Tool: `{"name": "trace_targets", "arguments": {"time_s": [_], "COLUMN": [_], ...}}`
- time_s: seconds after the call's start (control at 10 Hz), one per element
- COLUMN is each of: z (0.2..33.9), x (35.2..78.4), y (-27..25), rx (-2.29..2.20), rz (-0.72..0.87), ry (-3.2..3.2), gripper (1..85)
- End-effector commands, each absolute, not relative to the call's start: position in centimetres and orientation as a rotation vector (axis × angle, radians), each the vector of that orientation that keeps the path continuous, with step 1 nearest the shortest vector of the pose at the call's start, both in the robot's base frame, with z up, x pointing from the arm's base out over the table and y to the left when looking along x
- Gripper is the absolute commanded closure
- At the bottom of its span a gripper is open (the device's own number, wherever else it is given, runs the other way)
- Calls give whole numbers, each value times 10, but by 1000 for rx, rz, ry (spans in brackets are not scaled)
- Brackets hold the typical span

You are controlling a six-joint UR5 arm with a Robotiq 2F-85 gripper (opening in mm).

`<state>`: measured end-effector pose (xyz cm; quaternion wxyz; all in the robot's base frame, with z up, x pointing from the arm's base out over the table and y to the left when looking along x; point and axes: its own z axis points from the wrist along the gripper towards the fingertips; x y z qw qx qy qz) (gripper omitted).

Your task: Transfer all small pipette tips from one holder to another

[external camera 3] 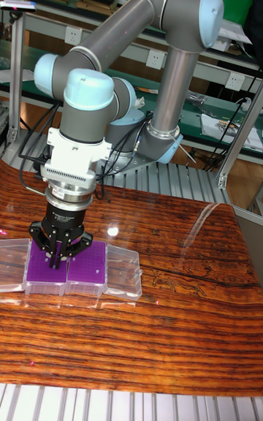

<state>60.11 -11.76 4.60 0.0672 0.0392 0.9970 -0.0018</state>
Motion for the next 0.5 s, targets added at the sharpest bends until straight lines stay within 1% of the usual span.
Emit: {"name": "trace_targets", "arguments": {"time_s": [0.0,0.4], "z": [47,55], "x": [599,593], "y": [-116,-109], "rx": [111,158], "rz": [16,-10], "ry": [3012,3041], "gripper": [683,670]}}
